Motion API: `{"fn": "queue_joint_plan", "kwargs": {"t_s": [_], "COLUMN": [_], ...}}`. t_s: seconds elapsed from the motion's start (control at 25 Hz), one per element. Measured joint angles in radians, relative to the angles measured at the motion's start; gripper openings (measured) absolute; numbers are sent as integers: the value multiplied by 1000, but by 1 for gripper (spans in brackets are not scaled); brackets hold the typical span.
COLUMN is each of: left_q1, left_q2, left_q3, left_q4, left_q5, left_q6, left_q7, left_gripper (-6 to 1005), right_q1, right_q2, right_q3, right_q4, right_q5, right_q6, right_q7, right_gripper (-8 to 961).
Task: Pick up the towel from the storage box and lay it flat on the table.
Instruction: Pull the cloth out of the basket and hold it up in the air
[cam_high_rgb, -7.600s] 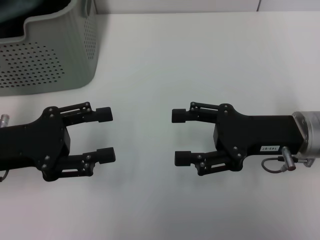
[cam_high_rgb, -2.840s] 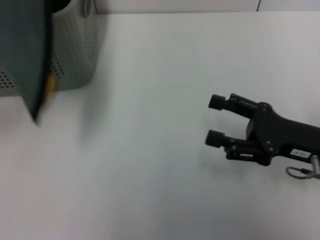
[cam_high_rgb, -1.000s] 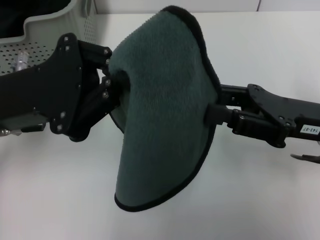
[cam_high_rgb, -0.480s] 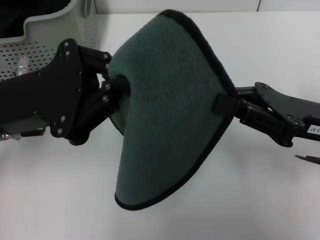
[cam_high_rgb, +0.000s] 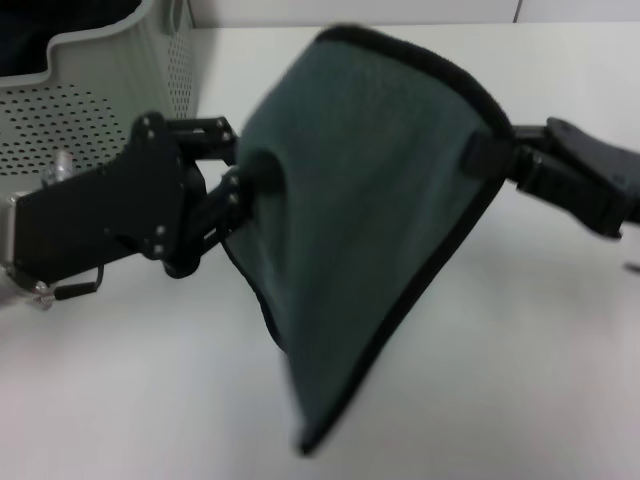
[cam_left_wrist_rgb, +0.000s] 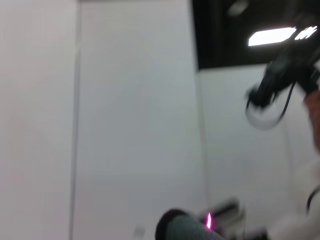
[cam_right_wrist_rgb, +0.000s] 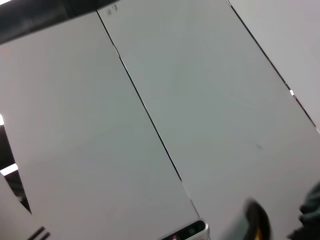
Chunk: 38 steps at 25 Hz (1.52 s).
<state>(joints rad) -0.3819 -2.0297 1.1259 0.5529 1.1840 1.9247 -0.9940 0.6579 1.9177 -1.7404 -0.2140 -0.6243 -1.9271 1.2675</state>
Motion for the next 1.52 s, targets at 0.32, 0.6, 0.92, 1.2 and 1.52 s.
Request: {"fn": "queue_joint_plan", "kwargs": {"t_s": [0.32,0.6,0.92,1.2,1.52], "left_q1": [51,54,27,-10,-66], "left_q2": [-4,-18,-37,-32,-65], "left_q3": [0,-48,-139,-137,-133], "left_q4": [-4,-34,-63,-65,-83], "left_q5": [118,121,134,172,237], "left_q6": [-112,-117,-153,-165,-285], "left_q7": [-2,0,-35,-78,-67], "left_gripper": [220,366,365,366,368], "right_q1": [71,109,188,177,156], "right_q2": [-201,-150,-73,-96,-100], "right_q3": [62,473,732,731,729], "right_q4": [-280,-627,-718,-712,-718], "right_q5": [-241,-855,-998,-850,-682], "right_q6": [266,240,-136,-224,-225], "right_q7": [278,470,375,302,285], "right_gripper": [14,14,15,15,15]}}
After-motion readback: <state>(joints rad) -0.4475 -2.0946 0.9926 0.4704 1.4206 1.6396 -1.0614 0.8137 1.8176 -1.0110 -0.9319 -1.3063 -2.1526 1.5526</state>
